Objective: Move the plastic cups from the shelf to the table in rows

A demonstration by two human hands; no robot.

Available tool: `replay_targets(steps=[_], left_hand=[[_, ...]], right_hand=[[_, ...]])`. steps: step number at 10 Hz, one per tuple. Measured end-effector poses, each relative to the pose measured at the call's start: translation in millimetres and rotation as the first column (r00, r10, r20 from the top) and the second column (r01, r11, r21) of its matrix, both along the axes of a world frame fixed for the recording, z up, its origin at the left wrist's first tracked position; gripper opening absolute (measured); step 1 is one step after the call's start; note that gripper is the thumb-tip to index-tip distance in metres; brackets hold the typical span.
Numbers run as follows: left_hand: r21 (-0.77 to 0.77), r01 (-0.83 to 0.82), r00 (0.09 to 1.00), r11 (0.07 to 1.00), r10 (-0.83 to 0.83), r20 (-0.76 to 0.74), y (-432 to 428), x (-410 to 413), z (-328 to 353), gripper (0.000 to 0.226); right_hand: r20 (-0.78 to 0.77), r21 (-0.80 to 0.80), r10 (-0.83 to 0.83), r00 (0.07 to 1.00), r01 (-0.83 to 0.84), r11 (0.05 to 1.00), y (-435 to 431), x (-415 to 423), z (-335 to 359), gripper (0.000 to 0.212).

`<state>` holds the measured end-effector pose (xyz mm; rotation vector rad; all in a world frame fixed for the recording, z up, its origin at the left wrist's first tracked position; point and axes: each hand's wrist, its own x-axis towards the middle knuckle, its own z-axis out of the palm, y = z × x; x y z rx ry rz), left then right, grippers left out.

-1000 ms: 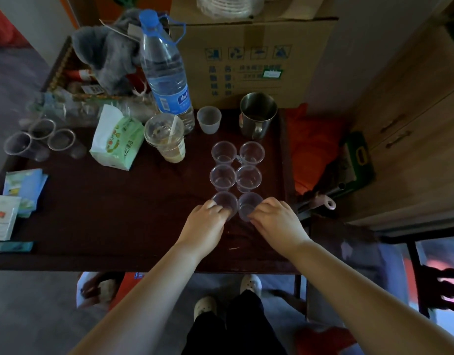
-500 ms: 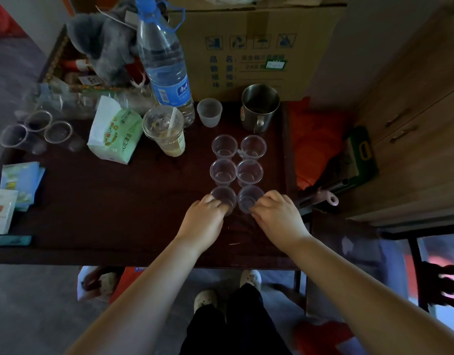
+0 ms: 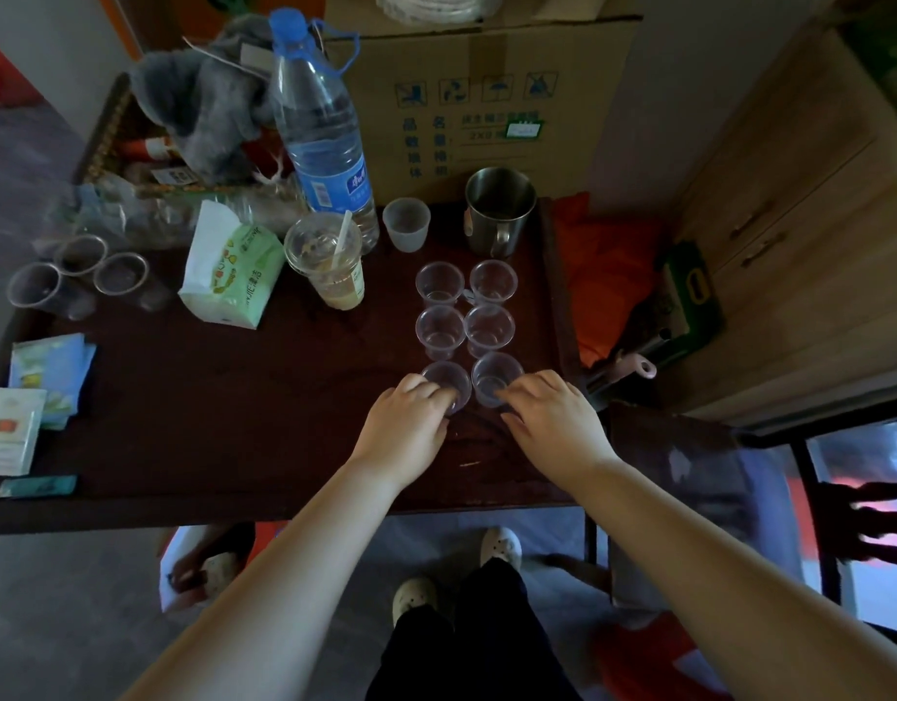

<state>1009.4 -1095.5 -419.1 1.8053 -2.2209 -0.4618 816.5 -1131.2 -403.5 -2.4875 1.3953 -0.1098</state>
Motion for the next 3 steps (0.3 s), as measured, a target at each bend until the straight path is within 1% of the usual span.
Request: replay_targets(steps=[1, 2, 3], left_hand=[[-0.043, 0.021, 1.000, 0.999, -0.021, 0.015, 2.9, 3.1, 19.1, 0.027], [-0.136, 0.053, 0.998, 0.989, -0.056, -0.012, 2.6, 6.6, 47.4, 0.030], [-0.197, 0.087, 0.996, 0.976, -0.090, -0.005, 5.2, 4.5, 85.1, 0.035]], right_hand=[[0.014, 0.026, -0.063, 0.998, 0.062, 0.998, 9.7, -0.7, 17.1, 0.029], [0.079, -0.053, -0.108, 0.991, 0.112, 0.992, 18.0, -3.9, 41.1, 0.030], [0.158, -0.161, -0.159, 0.974, 0.185, 0.970, 29.0, -8.4, 74.0, 0.031]])
